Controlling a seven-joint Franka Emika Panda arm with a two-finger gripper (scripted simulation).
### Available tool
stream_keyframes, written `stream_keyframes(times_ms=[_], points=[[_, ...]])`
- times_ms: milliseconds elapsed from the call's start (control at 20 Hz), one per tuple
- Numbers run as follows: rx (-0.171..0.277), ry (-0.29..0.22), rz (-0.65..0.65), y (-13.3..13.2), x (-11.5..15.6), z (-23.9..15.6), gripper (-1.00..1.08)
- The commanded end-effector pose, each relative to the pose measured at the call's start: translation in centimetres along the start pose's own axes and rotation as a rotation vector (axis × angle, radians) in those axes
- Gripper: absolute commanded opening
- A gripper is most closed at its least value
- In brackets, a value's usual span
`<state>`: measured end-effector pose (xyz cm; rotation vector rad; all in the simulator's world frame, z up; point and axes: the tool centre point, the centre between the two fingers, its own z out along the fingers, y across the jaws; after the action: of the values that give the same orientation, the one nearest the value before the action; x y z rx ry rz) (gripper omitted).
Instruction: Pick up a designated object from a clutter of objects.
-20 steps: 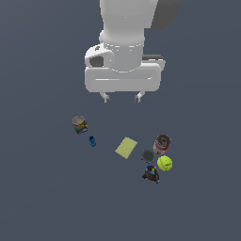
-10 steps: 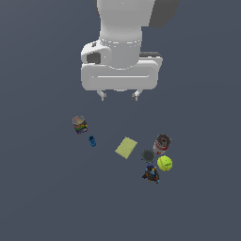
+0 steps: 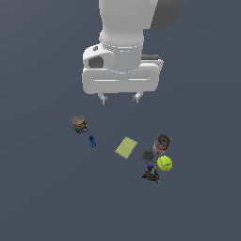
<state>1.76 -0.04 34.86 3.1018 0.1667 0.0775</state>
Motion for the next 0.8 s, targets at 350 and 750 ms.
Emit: stream_keyframes(times_ms=[350, 750], points=[[-0.016, -0.014, -0.192, -1.5, 3.0, 3.1, 1.00], [-0.021, -0.030, -0.467, -4.2, 6.7, 8.0, 1.00]])
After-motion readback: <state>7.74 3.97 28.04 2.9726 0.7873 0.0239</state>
